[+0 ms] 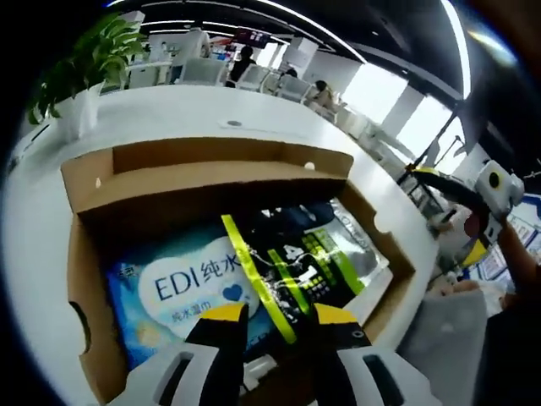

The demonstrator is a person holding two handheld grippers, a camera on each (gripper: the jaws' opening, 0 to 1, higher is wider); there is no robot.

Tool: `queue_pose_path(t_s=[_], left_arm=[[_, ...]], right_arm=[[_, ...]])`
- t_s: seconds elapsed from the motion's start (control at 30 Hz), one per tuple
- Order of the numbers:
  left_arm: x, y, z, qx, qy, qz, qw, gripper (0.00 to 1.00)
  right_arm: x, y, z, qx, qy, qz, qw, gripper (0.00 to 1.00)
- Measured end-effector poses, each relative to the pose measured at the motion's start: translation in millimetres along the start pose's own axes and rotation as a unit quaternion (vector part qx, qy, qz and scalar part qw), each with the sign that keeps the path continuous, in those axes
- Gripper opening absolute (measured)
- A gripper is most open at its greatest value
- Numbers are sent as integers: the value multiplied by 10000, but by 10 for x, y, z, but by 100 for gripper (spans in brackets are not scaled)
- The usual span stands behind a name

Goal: Operate the shoe box by opening the lid, removing the specified soft item, and placing it in the target area until the item is outside and the box remains undamaged.

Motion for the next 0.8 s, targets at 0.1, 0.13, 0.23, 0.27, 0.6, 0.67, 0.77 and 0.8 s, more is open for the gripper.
queue_pose_path(t_s=[0.1, 0.13, 0.23, 0.27, 0.6, 0.67, 0.77, 0.8], left_arm=[[3, -17, -26, -59, 59, 169, 9998, 29], [3, -21, -31, -69, 78, 228, 9997, 29], [11, -35, -49, -126, 162, 376, 9991, 27], [18, -39, -57, -147, 190, 461, 9986, 26], [-61, -82, -34, -215, 189, 550, 9981, 15], [-38, -90, -23, -248, 173, 555, 9980, 11], [-55, -116, 2, -305, 172, 614, 9975, 8], [-66, -121, 7, -306, 173, 625, 9974, 7]], right_arm=[[30, 15, -20, 30, -29, 68, 10000, 96], [44, 17, -31, 33, -51, 75, 10000, 96], [73, 24, -58, 41, -100, 72, 9999, 96], [90, 27, -73, 41, -129, 82, 9999, 96], [218, 48, -226, 86, -346, 239, 9991, 90], [239, 50, -252, 85, -376, 250, 9989, 87], [267, 58, -292, 104, -423, 269, 9987, 85], [275, 59, -300, 109, -430, 278, 9986, 84]])
Point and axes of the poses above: the point that each gripper's makers call its tool centre point, and the gripper's own axes: z roughly backward along the fingers, x roughly to its left, y roughly out of its underside, the point moved 7 cm from there along z, roughly backward along the fingers, and after that the axes turned 15 degrees about -z, right-handed, at the moved point
